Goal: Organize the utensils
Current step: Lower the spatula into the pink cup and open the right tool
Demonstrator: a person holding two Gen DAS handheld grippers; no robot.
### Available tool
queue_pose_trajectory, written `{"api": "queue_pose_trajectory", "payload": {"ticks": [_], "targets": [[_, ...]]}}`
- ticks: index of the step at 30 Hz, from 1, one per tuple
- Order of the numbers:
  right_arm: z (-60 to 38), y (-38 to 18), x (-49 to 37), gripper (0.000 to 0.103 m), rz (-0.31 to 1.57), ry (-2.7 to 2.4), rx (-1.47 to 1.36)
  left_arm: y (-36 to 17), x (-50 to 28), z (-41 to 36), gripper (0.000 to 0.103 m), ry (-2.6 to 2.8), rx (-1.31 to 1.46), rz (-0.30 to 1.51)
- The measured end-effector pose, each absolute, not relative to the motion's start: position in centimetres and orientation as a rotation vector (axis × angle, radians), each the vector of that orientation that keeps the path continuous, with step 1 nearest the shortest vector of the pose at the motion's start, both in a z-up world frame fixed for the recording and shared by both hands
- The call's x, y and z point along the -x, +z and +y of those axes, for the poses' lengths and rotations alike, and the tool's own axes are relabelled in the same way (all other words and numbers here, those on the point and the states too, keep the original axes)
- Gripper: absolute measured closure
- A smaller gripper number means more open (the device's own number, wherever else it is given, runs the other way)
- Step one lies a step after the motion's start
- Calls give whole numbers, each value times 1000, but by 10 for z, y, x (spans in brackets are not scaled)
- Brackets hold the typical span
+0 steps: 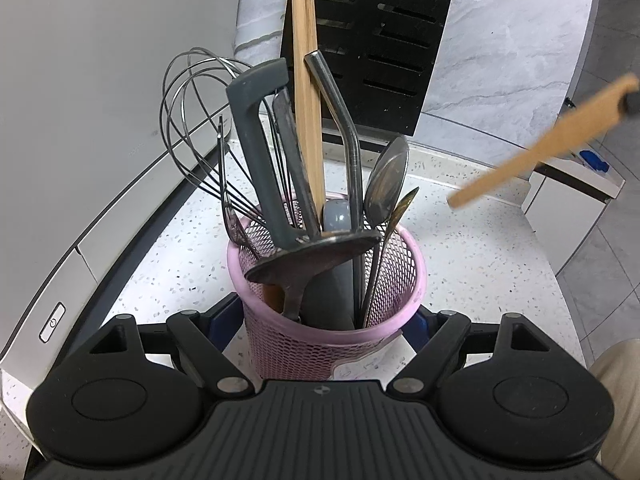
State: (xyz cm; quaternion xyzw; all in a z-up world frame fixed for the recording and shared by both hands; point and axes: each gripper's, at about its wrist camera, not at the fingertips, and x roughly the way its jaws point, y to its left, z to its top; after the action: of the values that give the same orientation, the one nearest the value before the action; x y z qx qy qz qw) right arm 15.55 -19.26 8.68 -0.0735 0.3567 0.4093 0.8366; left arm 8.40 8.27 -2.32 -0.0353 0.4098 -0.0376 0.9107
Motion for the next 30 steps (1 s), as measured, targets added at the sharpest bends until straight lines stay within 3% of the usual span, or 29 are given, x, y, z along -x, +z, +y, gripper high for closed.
{"api": "queue_pose_trajectory", "payload": {"ticks": [8, 14, 30], "targets": [[-138, 146, -140, 103, 740, 958, 276, -27, -80, 88, 8, -91, 105, 825], [-104, 159, -125, 103, 755, 1021, 362, -25, -73, 91, 6, -98, 102, 802], [-22, 103, -157, 103, 876, 1046, 531, -17, -64, 95, 11, -130, 122, 763]]}}
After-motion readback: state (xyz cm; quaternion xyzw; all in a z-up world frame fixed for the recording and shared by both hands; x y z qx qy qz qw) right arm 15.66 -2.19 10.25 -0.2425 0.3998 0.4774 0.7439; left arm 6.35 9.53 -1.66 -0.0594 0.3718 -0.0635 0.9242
